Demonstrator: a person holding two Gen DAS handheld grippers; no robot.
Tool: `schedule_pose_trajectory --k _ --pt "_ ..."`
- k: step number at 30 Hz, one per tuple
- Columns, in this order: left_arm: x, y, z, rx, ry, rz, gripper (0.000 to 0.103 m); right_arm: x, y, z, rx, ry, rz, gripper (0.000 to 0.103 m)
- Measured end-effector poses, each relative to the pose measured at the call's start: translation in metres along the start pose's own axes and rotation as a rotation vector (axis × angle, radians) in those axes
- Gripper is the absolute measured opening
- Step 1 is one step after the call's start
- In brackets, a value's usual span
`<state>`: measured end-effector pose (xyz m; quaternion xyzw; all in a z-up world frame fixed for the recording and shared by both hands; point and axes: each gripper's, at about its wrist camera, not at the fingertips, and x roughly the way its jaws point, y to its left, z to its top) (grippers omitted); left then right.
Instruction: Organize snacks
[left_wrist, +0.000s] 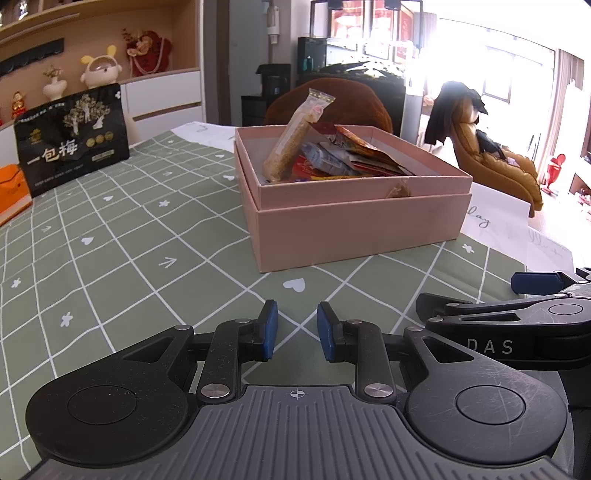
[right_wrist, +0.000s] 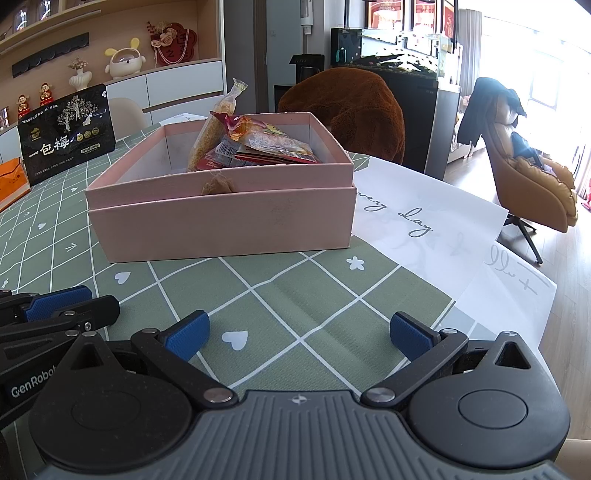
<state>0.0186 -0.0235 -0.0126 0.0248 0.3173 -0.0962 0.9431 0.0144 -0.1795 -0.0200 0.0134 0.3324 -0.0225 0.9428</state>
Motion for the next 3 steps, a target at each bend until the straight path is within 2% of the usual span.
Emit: schedule_pose_trajectory --k 3 --pt "0.0 -0.0001 0.0 -0.001 0.0 0.0 0.028 0.0 0.0 0.0 0.0 0.0 0.0 0.103"
